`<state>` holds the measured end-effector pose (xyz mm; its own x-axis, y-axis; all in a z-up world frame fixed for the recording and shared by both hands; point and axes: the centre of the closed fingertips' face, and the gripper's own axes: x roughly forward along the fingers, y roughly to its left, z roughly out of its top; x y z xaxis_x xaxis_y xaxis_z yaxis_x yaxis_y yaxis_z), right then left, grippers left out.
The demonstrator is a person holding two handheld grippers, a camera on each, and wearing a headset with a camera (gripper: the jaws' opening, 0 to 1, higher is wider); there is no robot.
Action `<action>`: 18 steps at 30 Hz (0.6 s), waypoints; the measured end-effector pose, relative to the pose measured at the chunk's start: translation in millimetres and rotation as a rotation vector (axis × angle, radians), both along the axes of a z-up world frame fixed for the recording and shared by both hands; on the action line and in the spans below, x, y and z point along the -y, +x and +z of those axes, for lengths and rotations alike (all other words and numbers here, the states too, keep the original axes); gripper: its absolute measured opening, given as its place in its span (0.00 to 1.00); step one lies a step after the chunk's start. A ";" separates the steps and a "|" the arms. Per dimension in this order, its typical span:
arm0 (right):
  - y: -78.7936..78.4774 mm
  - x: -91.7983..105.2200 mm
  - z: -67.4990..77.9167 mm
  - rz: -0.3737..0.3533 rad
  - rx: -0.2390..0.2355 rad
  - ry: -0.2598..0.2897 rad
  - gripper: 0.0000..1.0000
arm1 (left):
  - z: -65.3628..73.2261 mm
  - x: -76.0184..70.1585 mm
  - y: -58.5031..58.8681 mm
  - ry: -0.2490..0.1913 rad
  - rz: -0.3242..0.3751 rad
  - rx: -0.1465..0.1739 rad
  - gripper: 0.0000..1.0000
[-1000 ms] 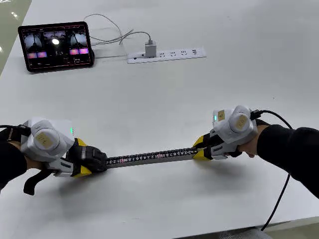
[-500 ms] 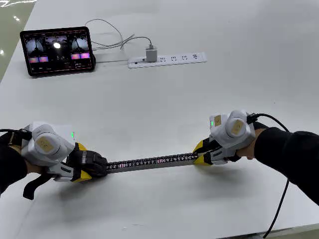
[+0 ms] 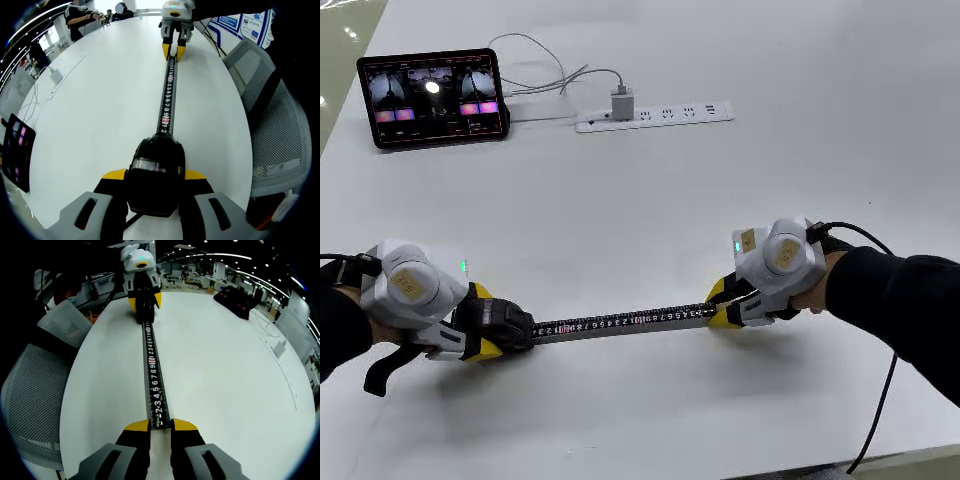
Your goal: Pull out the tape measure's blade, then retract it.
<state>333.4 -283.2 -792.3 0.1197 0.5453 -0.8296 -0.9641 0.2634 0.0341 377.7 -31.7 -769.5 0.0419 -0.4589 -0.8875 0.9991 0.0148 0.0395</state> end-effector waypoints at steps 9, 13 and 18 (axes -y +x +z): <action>0.5 0.3 -0.7 0.026 0.005 -0.024 0.11 | 1.1 0.0 0.0 0.002 -0.005 -0.002 0.34; 0.1 -0.5 -0.2 0.024 -0.004 -0.030 0.12 | 2.0 -0.4 -0.6 -0.001 -0.007 -0.007 0.34; 1.0 -3.4 -1.6 0.030 -0.004 -0.055 0.13 | 3.1 -1.8 -1.8 0.014 -0.022 -0.010 0.34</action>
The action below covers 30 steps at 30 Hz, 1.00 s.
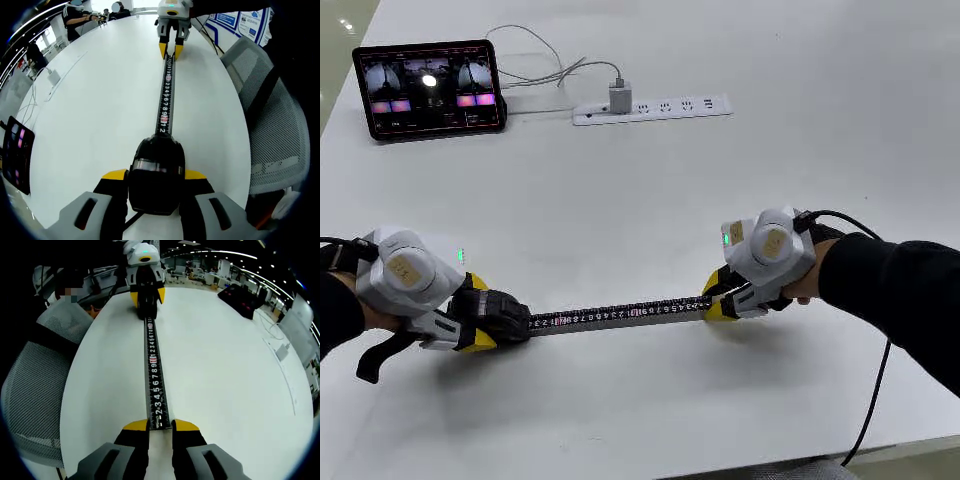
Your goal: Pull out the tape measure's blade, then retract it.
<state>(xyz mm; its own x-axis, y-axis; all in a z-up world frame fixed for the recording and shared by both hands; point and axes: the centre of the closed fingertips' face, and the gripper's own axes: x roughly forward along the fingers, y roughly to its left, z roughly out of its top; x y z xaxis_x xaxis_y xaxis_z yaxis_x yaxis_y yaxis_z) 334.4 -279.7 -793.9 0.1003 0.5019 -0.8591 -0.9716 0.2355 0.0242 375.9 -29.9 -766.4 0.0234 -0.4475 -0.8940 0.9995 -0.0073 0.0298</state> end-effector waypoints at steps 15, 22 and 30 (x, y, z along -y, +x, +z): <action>-3.7 -0.2 4.4 0.016 -0.004 -0.019 0.23 | 8.1 -9.4 6.2 0.004 0.063 -0.016 0.44; -6.9 4.9 6.9 -0.009 -0.023 -0.024 0.32 | 13.9 -4.6 5.5 -0.023 0.068 -0.031 0.53; -9.4 12.3 8.7 -0.004 -0.017 -0.044 0.36 | 16.1 -0.8 5.1 -0.030 0.064 -0.038 0.60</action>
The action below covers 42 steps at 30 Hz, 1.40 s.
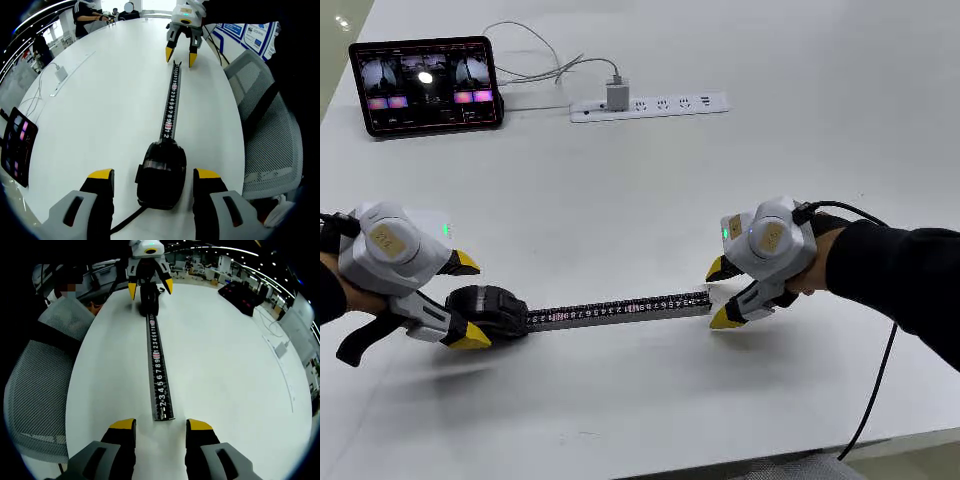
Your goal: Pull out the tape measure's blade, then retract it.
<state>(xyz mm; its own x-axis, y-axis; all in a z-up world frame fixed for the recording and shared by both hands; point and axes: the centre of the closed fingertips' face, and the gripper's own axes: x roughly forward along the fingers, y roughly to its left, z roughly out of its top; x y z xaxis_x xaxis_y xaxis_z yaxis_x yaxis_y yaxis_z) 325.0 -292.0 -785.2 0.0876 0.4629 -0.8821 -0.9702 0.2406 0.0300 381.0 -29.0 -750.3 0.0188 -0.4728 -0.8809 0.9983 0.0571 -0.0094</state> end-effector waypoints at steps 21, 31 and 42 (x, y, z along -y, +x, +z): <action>5.3 8.8 19.4 -0.142 0.003 0.067 0.55 | 8.3 -0.2 1.8 -0.064 0.088 -0.023 0.83; -3.1 16.3 19.5 -0.200 -0.013 0.096 0.68 | 7.6 -2.4 2.4 -0.083 0.139 -0.019 0.94; 0.2 28.2 27.1 -0.327 0.032 0.164 0.88 | 16.4 -7.8 14.0 -0.168 0.305 -0.028 0.99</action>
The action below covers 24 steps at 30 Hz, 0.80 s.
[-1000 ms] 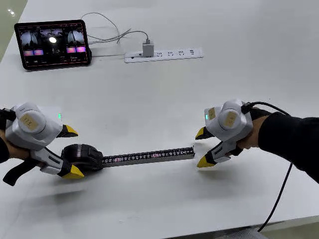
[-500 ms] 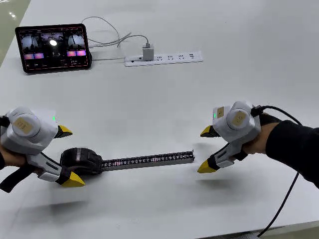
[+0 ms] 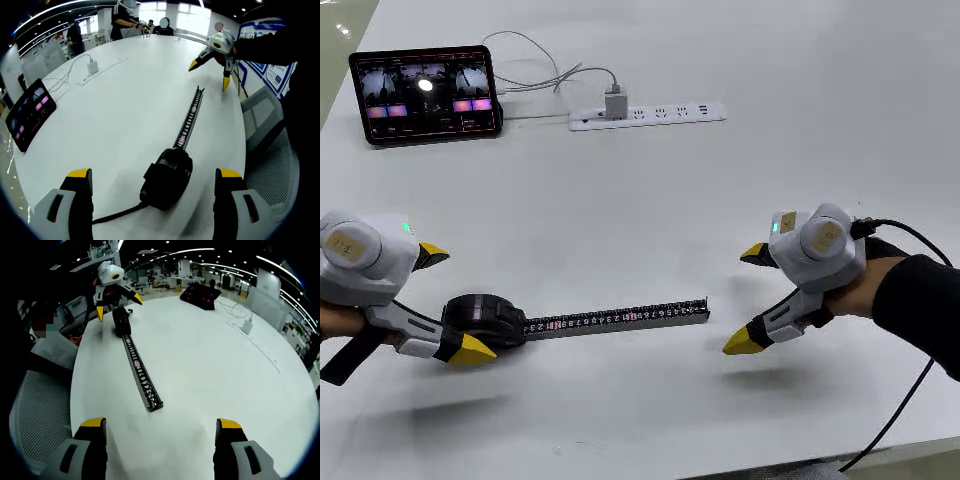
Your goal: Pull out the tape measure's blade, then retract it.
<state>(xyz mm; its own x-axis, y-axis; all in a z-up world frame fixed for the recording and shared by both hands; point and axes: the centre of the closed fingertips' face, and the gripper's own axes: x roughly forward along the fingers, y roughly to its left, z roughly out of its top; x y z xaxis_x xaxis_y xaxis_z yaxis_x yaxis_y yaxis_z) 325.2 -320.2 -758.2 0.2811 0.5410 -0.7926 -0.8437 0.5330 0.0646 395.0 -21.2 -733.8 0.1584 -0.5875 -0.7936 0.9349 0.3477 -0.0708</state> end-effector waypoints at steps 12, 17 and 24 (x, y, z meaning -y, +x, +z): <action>-8.5 13.5 5.3 -0.126 0.026 0.062 0.99 | 2.5 -11.4 -0.6 -0.099 0.183 -0.019 0.99; -15.4 18.6 4.7 -0.168 0.025 0.085 0.99 | 5.1 -14.4 -1.8 -0.145 0.235 -0.003 0.99; -22.3 30.6 6.8 -0.230 0.047 0.109 0.99 | 5.4 -23.1 -2.5 -0.169 0.299 0.027 0.99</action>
